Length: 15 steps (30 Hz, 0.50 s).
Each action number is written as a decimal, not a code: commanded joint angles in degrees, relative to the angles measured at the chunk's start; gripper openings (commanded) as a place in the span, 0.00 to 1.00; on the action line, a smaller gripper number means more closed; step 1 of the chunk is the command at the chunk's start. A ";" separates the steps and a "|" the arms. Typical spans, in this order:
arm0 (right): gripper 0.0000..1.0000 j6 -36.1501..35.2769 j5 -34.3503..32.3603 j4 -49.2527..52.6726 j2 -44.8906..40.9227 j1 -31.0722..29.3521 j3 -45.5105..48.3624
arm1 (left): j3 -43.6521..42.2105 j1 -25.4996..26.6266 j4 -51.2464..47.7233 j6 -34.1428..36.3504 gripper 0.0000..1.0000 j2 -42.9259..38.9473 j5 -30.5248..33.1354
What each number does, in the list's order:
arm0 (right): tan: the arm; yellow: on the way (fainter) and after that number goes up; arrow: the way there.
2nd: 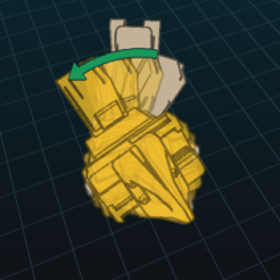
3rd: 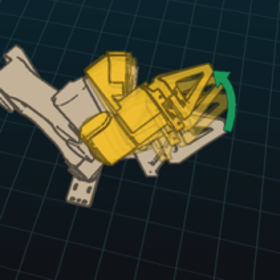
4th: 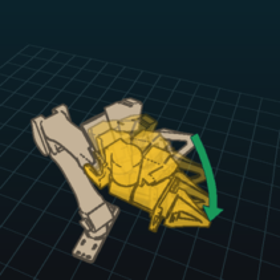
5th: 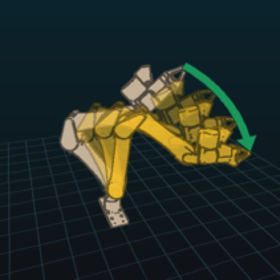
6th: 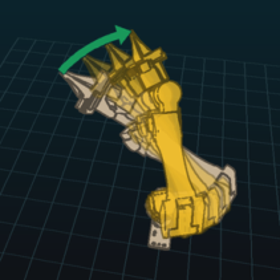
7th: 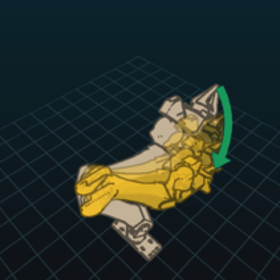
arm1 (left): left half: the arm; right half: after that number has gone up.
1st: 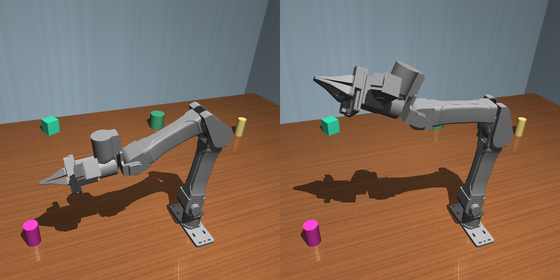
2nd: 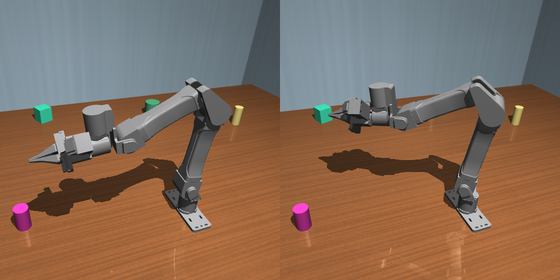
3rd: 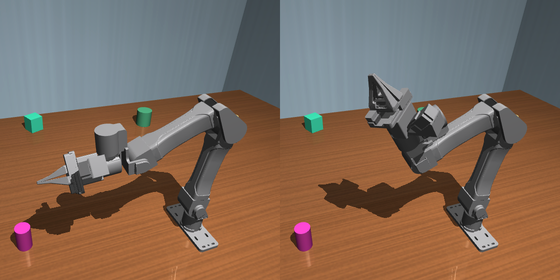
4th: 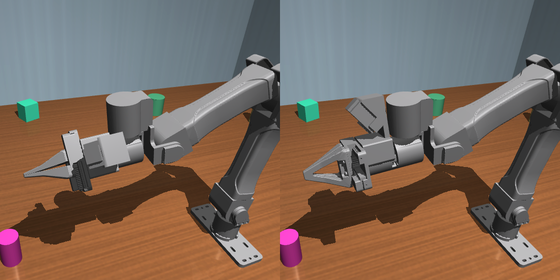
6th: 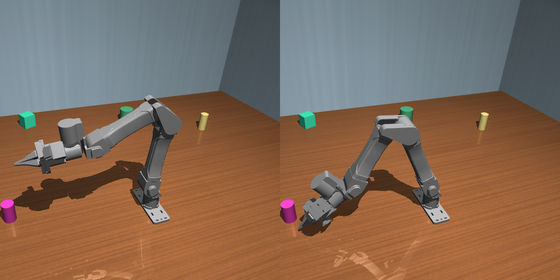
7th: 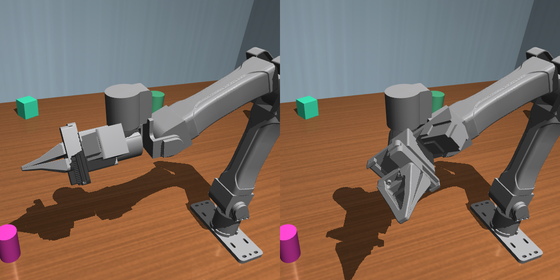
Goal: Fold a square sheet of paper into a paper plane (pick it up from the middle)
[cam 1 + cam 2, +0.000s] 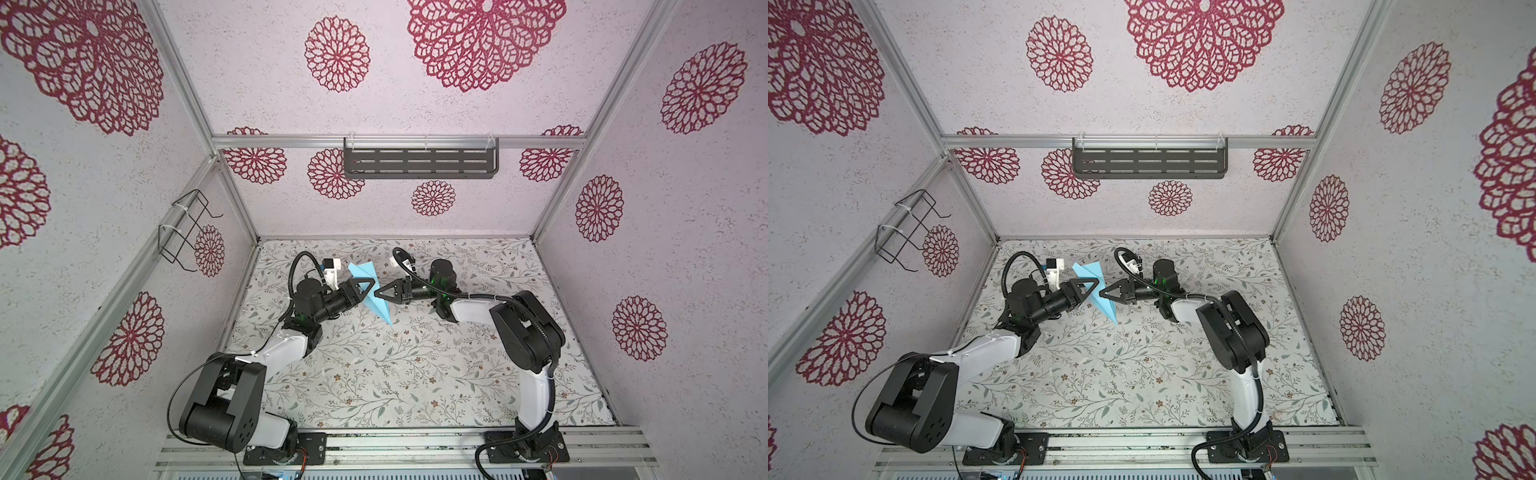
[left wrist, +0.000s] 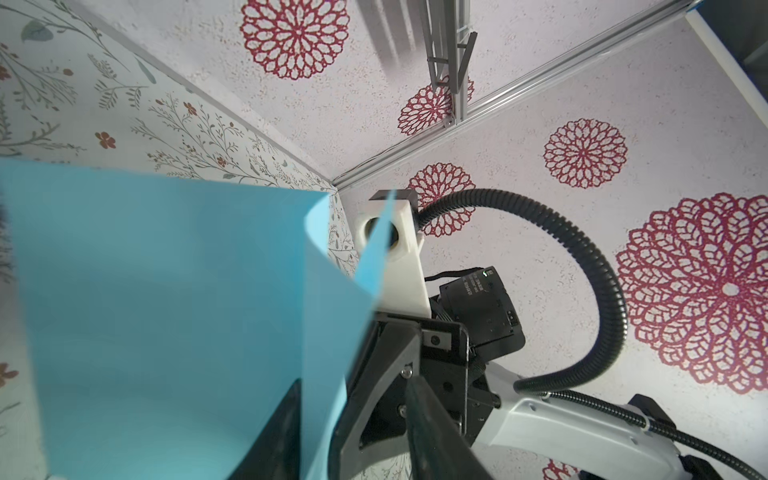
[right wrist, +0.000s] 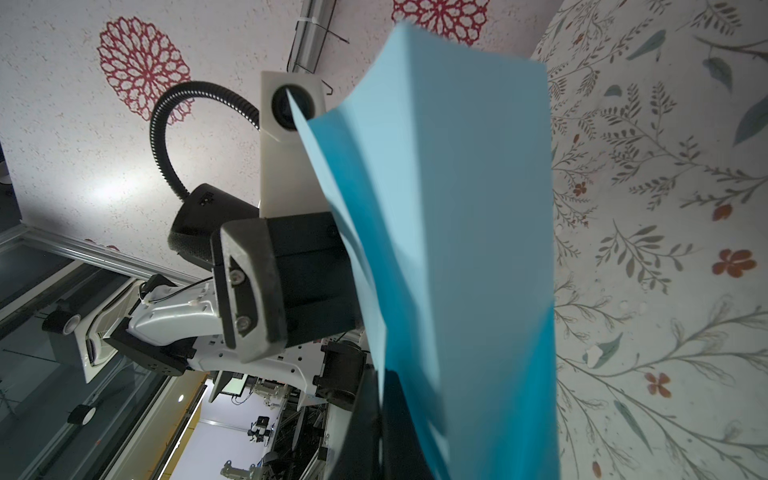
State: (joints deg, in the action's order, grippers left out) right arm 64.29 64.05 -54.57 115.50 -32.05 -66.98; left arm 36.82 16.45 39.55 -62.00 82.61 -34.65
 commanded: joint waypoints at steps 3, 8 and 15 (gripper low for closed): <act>0.04 -2.15 -0.77 -0.19 -2.47 0.50 -0.43 | -0.30 -0.26 2.02 0.74 0.32 0.38 -0.24; 0.04 -1.95 -0.93 0.27 -2.73 0.60 -0.30 | -0.52 -0.62 1.23 2.27 0.29 0.75 -0.12; 0.05 -1.09 -0.87 0.18 -3.16 0.76 -0.21 | -0.35 -1.37 0.88 3.98 0.32 2.07 -0.57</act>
State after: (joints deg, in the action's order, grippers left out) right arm 64.05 63.20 -52.51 115.50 -31.94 -66.98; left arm 36.69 15.62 39.59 -59.53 83.96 -34.65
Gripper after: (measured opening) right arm 0.057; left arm 0.320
